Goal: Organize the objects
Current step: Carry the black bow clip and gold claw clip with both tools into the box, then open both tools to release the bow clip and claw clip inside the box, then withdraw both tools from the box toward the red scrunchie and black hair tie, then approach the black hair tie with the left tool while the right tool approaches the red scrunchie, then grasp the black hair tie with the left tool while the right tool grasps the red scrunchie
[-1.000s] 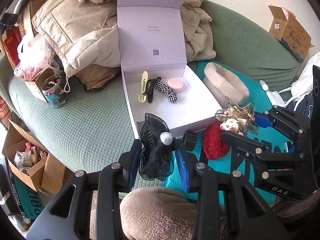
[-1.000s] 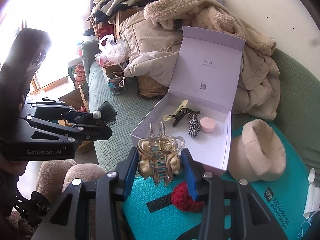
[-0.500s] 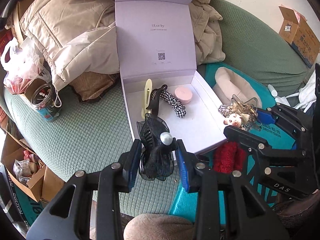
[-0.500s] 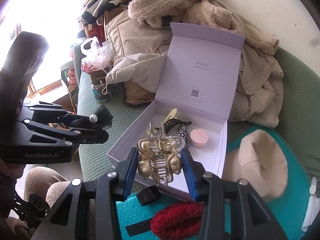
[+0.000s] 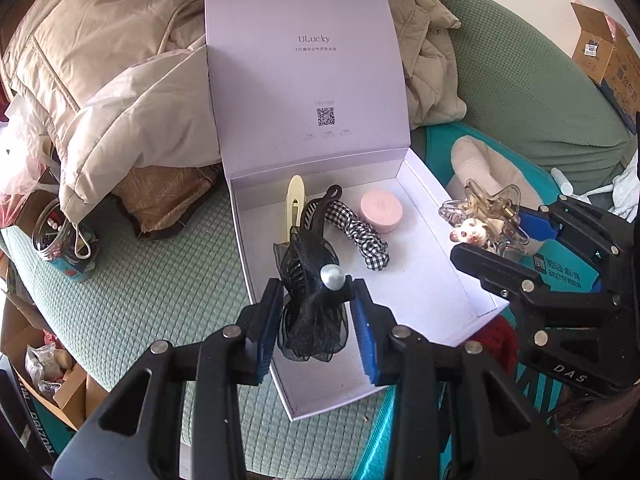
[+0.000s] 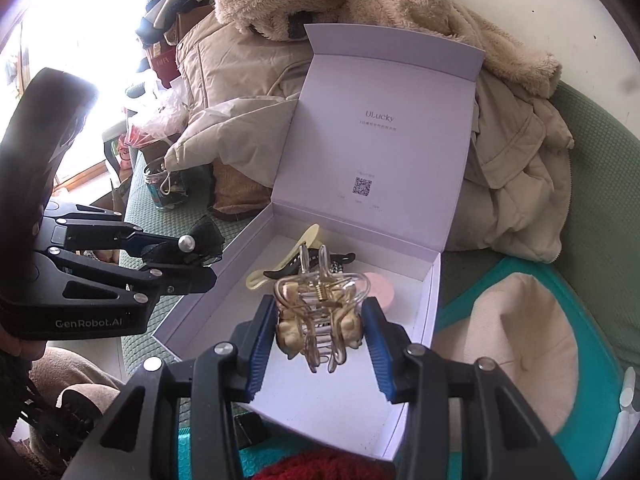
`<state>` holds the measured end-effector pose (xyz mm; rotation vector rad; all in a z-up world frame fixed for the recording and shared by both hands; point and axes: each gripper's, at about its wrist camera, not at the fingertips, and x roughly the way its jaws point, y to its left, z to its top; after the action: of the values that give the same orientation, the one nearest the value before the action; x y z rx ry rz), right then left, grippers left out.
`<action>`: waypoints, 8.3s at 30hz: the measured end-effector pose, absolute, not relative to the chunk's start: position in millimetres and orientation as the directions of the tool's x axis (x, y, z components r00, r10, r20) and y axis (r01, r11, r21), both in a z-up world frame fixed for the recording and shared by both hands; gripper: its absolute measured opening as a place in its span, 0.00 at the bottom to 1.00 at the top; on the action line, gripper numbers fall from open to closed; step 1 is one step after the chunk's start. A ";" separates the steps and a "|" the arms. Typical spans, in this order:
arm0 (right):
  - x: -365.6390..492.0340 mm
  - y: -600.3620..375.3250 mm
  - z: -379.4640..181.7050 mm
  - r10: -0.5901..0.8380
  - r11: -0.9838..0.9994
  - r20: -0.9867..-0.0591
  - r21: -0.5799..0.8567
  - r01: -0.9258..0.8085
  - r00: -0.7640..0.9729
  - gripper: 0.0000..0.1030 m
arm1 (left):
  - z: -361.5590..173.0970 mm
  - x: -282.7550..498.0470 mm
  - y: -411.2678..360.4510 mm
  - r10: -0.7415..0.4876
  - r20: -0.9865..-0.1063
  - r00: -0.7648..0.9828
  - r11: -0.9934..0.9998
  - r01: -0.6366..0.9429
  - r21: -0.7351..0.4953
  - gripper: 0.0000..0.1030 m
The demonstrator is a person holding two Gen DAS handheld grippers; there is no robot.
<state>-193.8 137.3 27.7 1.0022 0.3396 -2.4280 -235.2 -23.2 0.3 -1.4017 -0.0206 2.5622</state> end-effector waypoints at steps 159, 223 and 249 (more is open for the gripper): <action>-8.7 182.4 71.2 -0.238 -0.922 -0.689 -0.061 0.382 -0.685 0.68 | 72.7 -18.3 -20.8 0.093 -0.789 -0.608 -0.995 -0.091 -0.047 0.85; -78.4 227.8 -71.1 -0.315 -0.941 -0.815 0.200 0.274 -0.487 0.33 | -64.9 -140.0 77.1 0.185 -0.888 -0.421 -0.958 -0.278 -0.068 0.47; 0.5 306.6 -66.6 -0.190 -0.974 -0.867 0.109 0.196 -0.462 0.27 | -68.3 -64.5 150.8 0.380 -0.880 -0.286 -0.859 -0.461 -0.221 0.24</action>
<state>0.5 306.6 -66.6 1.4859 0.0092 -2.5081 -64.5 150.8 -68.3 -1.4517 0.1025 2.1672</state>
